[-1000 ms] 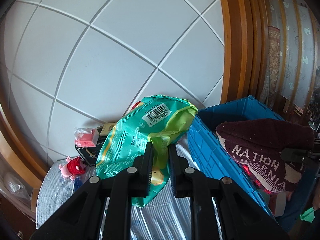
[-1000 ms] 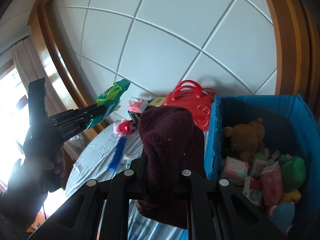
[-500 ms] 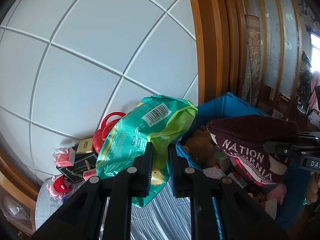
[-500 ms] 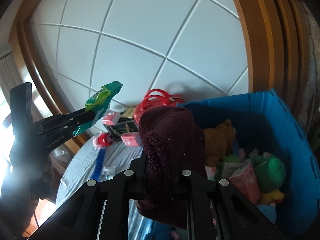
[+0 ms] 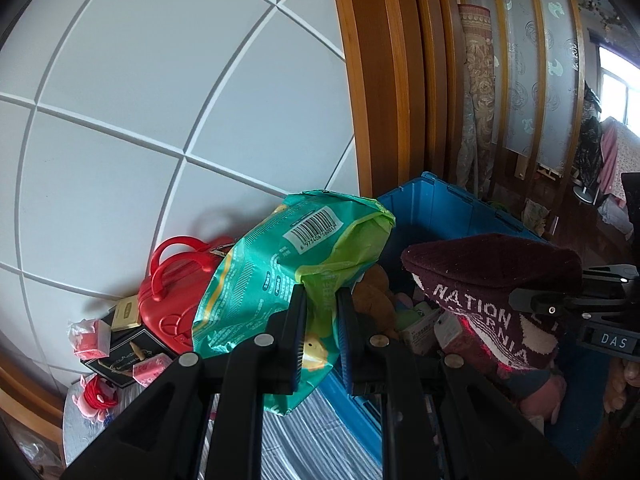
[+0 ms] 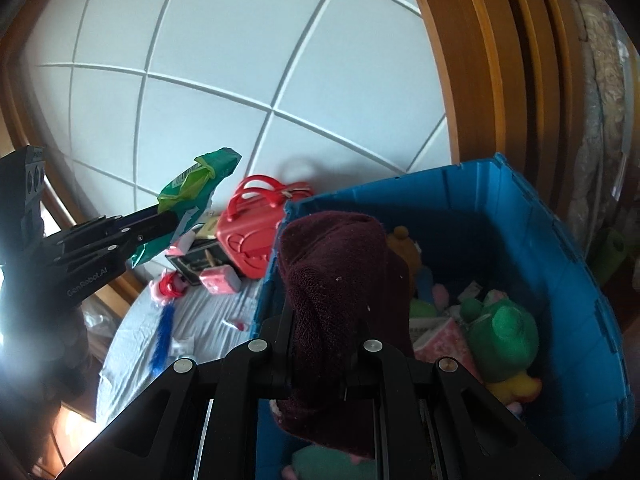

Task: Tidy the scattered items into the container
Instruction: 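Carry the snack bag with the left tool while the right tool carries the beanie to the bin, then open both tools to drop the snack bag and beanie into the bin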

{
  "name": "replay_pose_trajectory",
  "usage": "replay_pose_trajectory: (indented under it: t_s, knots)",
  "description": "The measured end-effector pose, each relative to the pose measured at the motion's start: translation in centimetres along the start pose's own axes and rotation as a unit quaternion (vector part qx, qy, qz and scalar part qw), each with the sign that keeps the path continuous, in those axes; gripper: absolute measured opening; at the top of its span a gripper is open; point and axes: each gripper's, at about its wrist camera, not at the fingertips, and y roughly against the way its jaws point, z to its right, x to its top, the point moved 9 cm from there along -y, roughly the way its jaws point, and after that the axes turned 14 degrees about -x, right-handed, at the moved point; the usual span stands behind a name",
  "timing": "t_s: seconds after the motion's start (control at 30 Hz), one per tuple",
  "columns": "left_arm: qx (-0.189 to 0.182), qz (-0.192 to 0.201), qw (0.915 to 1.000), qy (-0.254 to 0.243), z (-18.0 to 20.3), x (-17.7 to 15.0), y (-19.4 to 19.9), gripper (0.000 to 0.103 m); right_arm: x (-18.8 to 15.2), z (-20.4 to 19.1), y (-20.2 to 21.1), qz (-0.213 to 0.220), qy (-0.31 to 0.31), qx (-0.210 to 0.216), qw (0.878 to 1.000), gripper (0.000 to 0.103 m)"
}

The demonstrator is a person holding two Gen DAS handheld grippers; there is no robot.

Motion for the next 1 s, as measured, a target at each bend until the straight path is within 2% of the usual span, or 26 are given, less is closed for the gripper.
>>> replay_pose_trajectory:
  t_s: [0.37,0.8,0.83,0.87,0.9,0.93,0.97,1.0]
  knots:
    - [-0.022,-0.035,0.9991,-0.012,1.9,1.9,-6.4,0.014,2.1,4.3,-2.9,-0.022,-0.001,-0.046,0.999,0.014]
    - [-0.046,-0.039,0.9982,0.0,2.6,4.2,-9.6,0.016,5.9,5.8,-5.5,-0.03,0.017,-0.087,0.996,0.015]
    - [-0.047,-0.044,0.9979,0.006,2.5,4.2,-9.8,0.029,6.1,5.9,-5.6,-0.029,0.013,-0.089,0.996,0.018]
    - [-0.038,-0.053,0.9978,0.012,2.2,4.0,-10.0,0.049,6.3,6.1,-5.5,-0.026,0.01,-0.093,0.995,0.022]
    - [-0.033,-0.054,0.9978,0.018,2.0,3.7,-9.9,0.103,6.4,6.4,-5.5,-0.025,0.008,-0.098,0.995,0.047]
    - [-0.035,-0.045,0.9982,0.022,1.8,3.6,-9.7,0.103,6.4,6.5,-5.3,-0.023,0.0,-0.097,0.995,0.093]
    - [-0.036,-0.046,0.998,0.026,1.6,3.4,-9.6,0.103,6.4,6.6,-4.9,-0.014,-0.01,-0.092,0.996,0.102]
    - [-0.038,-0.047,0.9976,0.034,1.3,3.0,-9.5,0.103,6.3,6.6,-4.6,-0.013,-0.012,-0.091,0.996,0.099]
